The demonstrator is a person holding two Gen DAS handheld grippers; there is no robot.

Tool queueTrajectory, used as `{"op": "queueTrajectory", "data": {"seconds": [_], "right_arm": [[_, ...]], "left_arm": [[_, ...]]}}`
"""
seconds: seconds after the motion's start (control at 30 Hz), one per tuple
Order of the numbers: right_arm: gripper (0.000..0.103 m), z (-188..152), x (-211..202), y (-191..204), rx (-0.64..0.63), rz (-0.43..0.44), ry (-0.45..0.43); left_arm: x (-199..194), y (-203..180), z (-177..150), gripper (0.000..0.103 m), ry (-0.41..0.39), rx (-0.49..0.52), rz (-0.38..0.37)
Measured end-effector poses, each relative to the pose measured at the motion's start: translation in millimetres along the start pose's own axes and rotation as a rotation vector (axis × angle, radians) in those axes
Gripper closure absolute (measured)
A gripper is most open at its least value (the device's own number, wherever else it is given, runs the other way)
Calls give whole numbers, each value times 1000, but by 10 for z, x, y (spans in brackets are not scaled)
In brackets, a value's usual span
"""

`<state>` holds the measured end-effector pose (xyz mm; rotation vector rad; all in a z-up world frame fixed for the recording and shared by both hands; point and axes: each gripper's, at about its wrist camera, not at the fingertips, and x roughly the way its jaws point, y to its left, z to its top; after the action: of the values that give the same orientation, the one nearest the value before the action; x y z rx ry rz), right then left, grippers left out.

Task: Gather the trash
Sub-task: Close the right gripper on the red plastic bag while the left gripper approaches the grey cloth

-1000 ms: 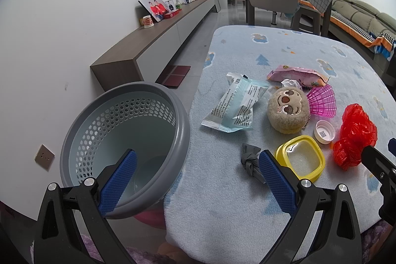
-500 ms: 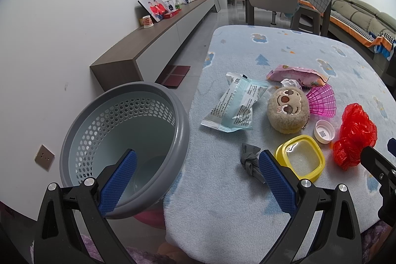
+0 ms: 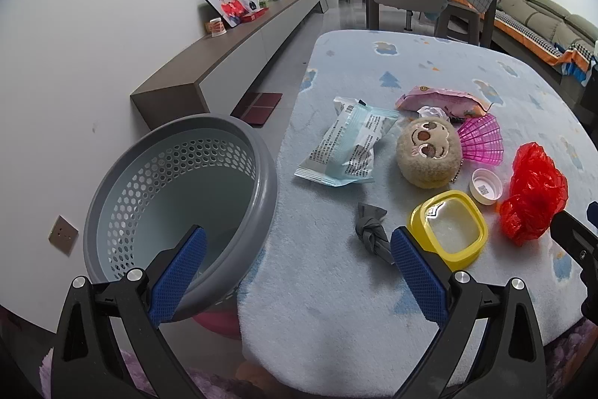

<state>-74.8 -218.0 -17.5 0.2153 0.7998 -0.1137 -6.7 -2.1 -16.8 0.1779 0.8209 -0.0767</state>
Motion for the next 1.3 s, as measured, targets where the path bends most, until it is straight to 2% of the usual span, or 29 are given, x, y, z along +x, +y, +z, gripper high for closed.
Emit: {"op": "queueTrajectory", "data": {"seconds": [0.33,0.47,0.83,0.87,0.93,1.03,1.13,1.3], "right_arm": [[8,61,215,-221,22,-57,55],[8,136,359,-181,12,-35,86],[10,220,697,-85,-11,-50,131],[12,212,707,-94,-9,-49,135],[31,201,756,-95,-11,-43,159],[46,174,818,-93,-5,-5,193],[54,172,795,-85,-2,14,185],[56,179,687,-180,42,37,167]], "left_arm": [[17,78,6,6,2,-26,-4],[53,92,18,6,14,-30,-12],[118,37,-2,6,31,-11,-34],[124,36,-5,6,33,-12,-36],[132,26,-11,6,35,-8,-36],[138,9,-18,6,37,-3,-39],[140,-3,-28,6,38,2,-44],[124,-21,-45,6,35,3,-70]]}}
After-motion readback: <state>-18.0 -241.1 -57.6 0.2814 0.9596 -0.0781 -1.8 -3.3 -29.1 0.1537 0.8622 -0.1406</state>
